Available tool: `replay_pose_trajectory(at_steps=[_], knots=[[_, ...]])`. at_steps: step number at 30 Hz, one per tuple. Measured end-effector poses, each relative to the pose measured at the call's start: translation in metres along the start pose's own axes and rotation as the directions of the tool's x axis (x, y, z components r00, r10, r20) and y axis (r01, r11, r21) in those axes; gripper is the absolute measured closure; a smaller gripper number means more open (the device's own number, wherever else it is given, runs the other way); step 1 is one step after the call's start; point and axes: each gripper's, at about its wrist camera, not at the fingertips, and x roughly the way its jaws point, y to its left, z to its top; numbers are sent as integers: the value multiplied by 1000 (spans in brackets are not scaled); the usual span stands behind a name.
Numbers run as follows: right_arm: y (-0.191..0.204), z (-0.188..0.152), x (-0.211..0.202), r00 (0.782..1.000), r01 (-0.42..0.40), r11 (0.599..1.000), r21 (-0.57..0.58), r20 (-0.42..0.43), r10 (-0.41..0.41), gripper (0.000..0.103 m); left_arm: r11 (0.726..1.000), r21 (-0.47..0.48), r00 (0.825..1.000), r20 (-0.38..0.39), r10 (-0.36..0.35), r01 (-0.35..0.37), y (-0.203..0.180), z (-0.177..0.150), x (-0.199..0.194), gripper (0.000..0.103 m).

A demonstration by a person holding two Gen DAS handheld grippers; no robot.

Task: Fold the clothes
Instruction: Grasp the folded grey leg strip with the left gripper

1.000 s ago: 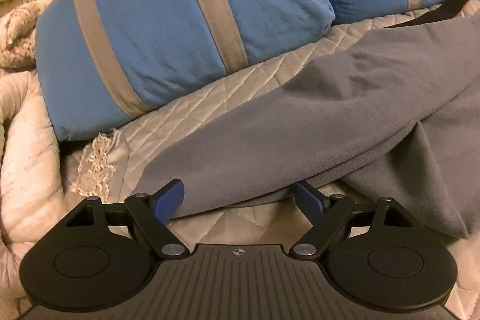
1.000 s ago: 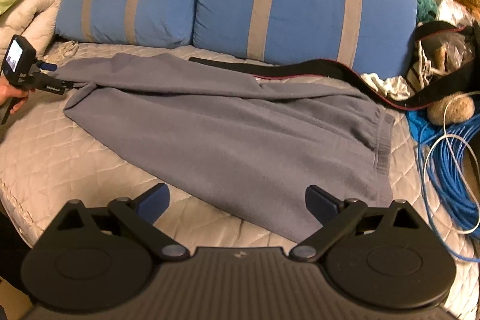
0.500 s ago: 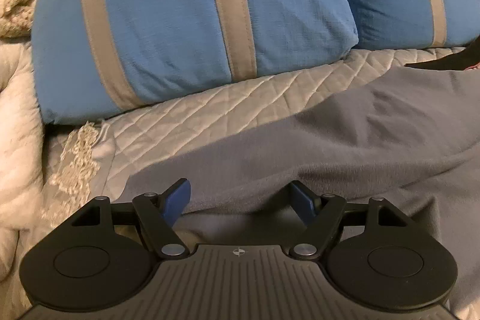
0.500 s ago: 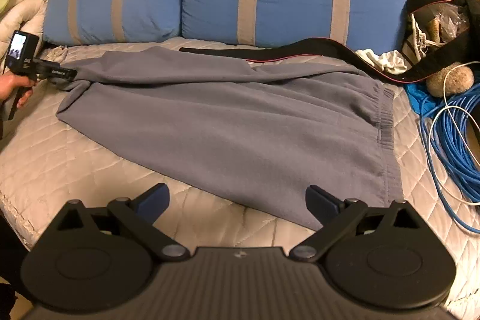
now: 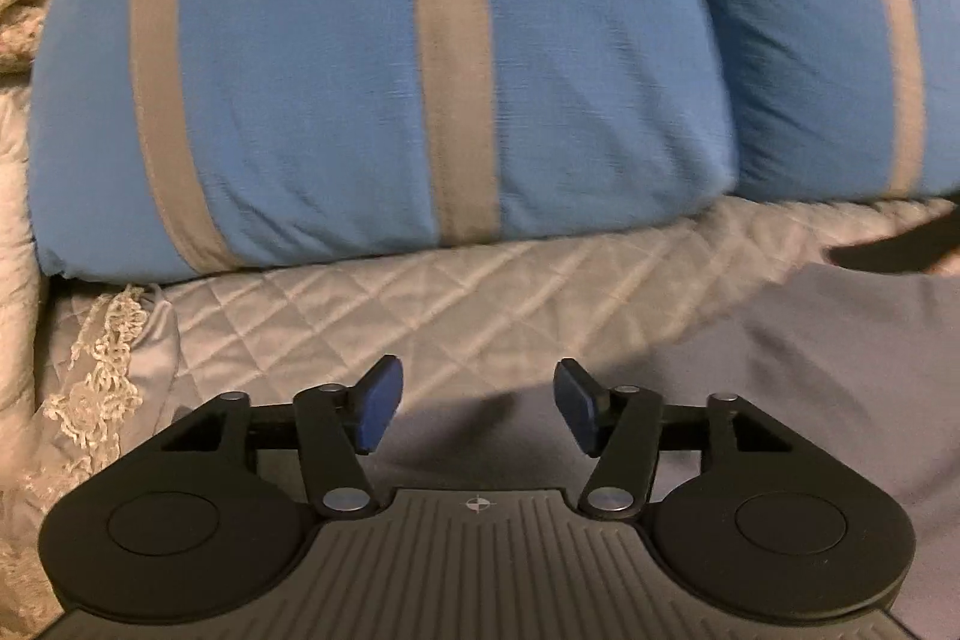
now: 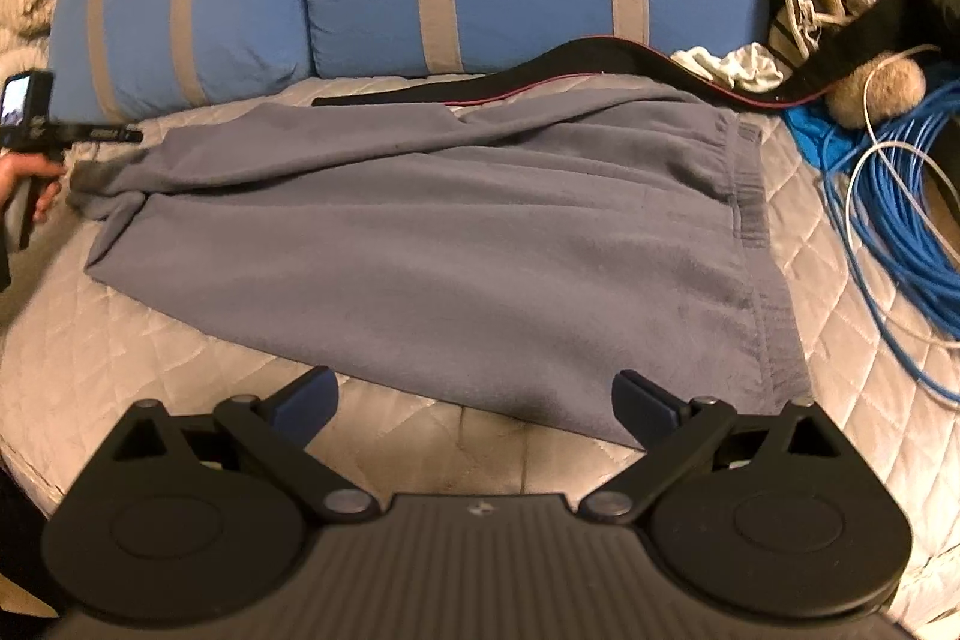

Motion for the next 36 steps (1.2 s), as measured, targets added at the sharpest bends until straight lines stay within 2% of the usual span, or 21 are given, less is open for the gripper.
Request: replay_pose_trajectory(at_steps=[1,3,4,6,7,8,10,11,14,18,22,25,27,30,33,34,35,36], knots=[[-1,0,0,1000,-10,1000,7,1,10,2,1000,17,1000,-2,-5,5,-2,-3,-10,36],[-3,0,0,1000,-29,999,22,2,29,2,1000,9,1000,-23,-5,5,-2,-10,-24,35],[-4,0,0,999,-40,999,28,5,40,2,1000,-24,999,-45,-15,14,3,-13,-29,35],[-6,-1,-2,998,-58,998,38,10,58,2,987,-157,994,-88,-58,44,24,-20,-36,35],[-6,-1,-2,998,-64,997,40,13,63,2,964,-261,990,-107,-88,57,39,-22,-37,35],[-6,-1,-3,998,-69,997,41,16,68,2,925,-374,984,-124,-128,73,57,-26,-35,35],[-5,-2,-4,997,-74,996,40,22,73,2,821,-564,965,-156,-211,88,88,-39,-28,35],[-4,-2,-5,997,-74,996,38,24,74,2,773,-630,955,-179,-239,75,100,-46,-23,36],[-3,-3,-6,997,-73,997,31,30,72,2,671,-739,934,-201,-296,54,120,-65,-11,36],[-3,-4,-8,997,-67,997,37,38,66,2,576,-813,937,-128,-326,89,130,-75,0,37],[-6,-4,-13,996,-61,997,36,63,59,2,433,-898,939,-75,-336,83,139,-84,8,38],[-7,-1,-20,995,-23,1000,-17,97,25,2,355,-933,939,-73,-335,54,142,-89,10,49],[-11,2,-27,992,23,998,-54,125,-16,2,286,-957,938,-53,-342,50,146,-98,9,53],[-25,9,-40,985,76,995,-71,158,-64,2,174,-983,934,-15,-358,51,152,-111,12,66],[-39,15,-52,969,184,972,-143,189,-156,2,81,-995,922,18,-386,54,157,-123,20,77],[-44,17,-56,962,220,961,-167,201,-185,2,50,-997,918,30,-395,54,159,-127,23,85],[-49,17,-59,955,252,945,-209,209,-209,2,33,-998,916,36,-401,54,160,-130,25,93],[-54,16,-61,950,282,925,-254,212,-231,2,48,-997,916,29,-400,53,160,-129,25,96]])
